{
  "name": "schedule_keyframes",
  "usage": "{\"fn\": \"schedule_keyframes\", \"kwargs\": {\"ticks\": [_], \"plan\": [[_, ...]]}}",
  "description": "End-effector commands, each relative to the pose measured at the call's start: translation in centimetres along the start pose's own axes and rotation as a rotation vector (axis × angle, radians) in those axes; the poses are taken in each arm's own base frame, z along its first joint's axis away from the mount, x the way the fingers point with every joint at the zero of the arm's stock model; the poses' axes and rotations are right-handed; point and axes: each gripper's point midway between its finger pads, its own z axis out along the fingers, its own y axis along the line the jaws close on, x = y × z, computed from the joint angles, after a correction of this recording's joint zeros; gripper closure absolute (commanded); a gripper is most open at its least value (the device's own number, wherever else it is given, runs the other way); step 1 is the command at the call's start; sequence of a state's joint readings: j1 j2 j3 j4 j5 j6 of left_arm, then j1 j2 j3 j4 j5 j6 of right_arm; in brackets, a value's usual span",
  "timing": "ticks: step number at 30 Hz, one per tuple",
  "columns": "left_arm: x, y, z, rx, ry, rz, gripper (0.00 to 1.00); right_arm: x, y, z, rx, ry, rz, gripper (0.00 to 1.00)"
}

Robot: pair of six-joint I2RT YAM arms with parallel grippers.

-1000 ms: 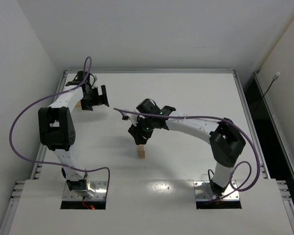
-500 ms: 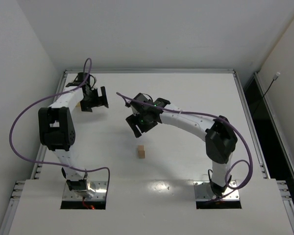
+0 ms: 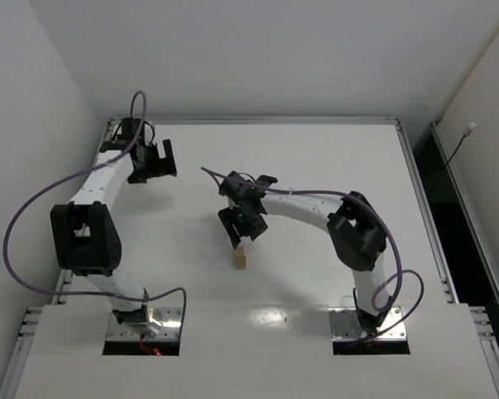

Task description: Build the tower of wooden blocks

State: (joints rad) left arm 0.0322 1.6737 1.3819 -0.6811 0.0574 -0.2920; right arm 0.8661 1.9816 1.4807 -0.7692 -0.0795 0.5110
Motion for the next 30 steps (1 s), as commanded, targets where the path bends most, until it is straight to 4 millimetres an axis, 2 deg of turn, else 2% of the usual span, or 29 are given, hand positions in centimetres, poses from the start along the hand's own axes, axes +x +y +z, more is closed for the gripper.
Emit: {"fn": "schedule_keyframes", "kwargs": {"ticks": [1, 5, 17, 20, 22, 26, 27, 28, 30], "plan": [[0.0, -0.1, -0.9, -0.001, -0.016, 0.017, 0.0, -1.2, 1.0, 0.5, -0.012, -0.006, 0.021, 0.44], [-0.6, 0.0, -0.7, 0.007, -0.018, 0.01, 0.0, 0.0, 1.7, 1.6, 0.003, 0.03, -0.016, 0.44], [-0.2, 0.8, -0.6, 0.031, 0.012, -0.034, 0.0, 0.4, 1.8, 4.5, 0.043, 0.079, -0.032, 0.45], [0.0, 0.6, -0.3, 0.038, 0.023, -0.035, 0.0, 0.5, 1.6, 4.9, 0.046, 0.088, -0.031, 0.56], [0.1, 0.7, -0.1, 0.036, 0.033, -0.036, 0.0, 0.2, 1.0, 4.9, 0.068, 0.078, -0.023, 0.6], [-0.1, 0.5, 0.1, 0.047, 0.035, -0.036, 0.0, -0.1, 0.8, 4.6, 0.081, 0.062, -0.016, 0.7], [0.1, 0.5, 0.4, 0.045, 0.046, -0.037, 0.0, -0.8, 0.9, 4.0, 0.087, 0.036, -0.018, 0.78], [0.1, 0.5, 0.4, 0.045, 0.046, -0.037, 0.0, -0.8, 0.6, 4.0, 0.097, 0.032, -0.029, 0.82], [0.1, 0.5, 0.4, 0.045, 0.046, -0.037, 0.0, -1.5, 1.5, 2.8, 0.078, -0.001, -0.069, 0.96]]}}
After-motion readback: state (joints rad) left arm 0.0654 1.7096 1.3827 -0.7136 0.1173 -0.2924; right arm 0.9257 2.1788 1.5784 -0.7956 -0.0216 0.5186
